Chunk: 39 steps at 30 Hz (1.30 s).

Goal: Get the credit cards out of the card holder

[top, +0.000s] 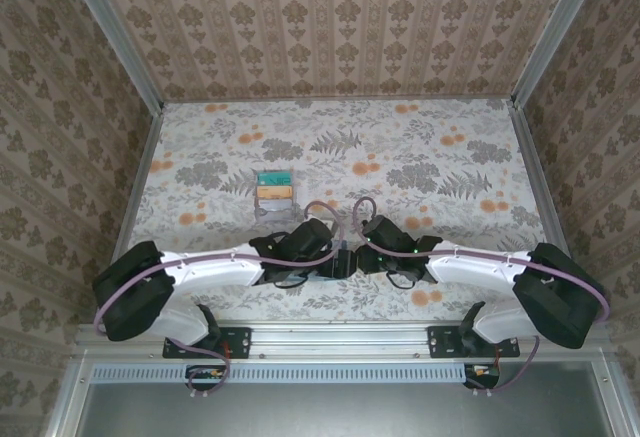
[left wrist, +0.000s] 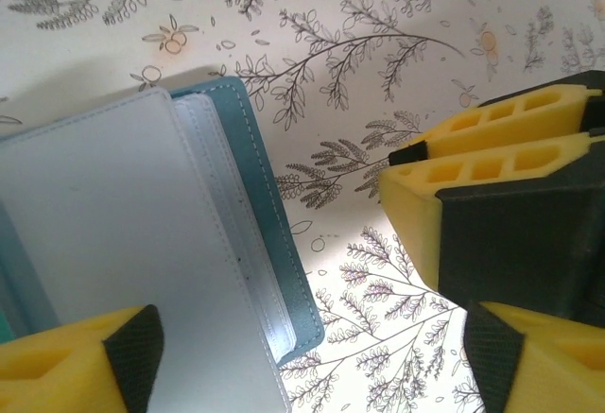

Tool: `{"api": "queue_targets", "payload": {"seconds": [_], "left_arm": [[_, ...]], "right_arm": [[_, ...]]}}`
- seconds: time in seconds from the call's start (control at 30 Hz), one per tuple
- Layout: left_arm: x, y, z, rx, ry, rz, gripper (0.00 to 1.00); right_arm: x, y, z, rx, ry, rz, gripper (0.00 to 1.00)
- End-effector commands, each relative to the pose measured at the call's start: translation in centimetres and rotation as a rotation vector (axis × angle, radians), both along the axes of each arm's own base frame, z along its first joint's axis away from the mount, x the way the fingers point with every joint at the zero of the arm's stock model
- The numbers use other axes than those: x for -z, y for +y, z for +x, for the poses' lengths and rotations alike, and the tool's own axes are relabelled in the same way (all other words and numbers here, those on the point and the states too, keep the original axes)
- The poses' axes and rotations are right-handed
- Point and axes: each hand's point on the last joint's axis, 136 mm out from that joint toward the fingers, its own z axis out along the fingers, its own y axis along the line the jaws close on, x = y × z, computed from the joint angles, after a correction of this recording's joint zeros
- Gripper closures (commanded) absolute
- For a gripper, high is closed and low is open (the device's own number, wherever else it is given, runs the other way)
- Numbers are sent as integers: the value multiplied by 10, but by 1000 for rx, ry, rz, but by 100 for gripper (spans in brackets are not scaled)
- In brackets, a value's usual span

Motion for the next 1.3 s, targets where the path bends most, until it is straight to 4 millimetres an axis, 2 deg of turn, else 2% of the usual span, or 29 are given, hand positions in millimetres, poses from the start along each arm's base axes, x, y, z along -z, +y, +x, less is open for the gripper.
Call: {"api": "queue_targets", "payload": {"seconds": [0.0,0.2,0.33,0.5,0.63,0.67,0.87,1.27], "left_arm": [[-3,23,6,-50,-31,9,18],[0,73,13,-167,-32,15,44],[9,105,13,-240,-14,14,70],[18,125,11,-288,9,-6,98],[21,123,13,-282,21,-25,100],[21,121,13,-278,23,-28,100],[28,116,16,-265,35,-18,100],[48,127,12,-297,74,58,100]], "right_arm": [[-12,9,5,12,-18,57,78],[-28,23,8,-7,-30,128,78],[-41,36,8,-25,-40,172,78],[-55,61,5,-69,-37,239,78],[-60,83,0,-101,-12,294,79],[-49,87,-2,-101,20,283,79],[-36,112,-5,-112,95,326,81],[-16,129,-5,-96,180,329,82]]}}
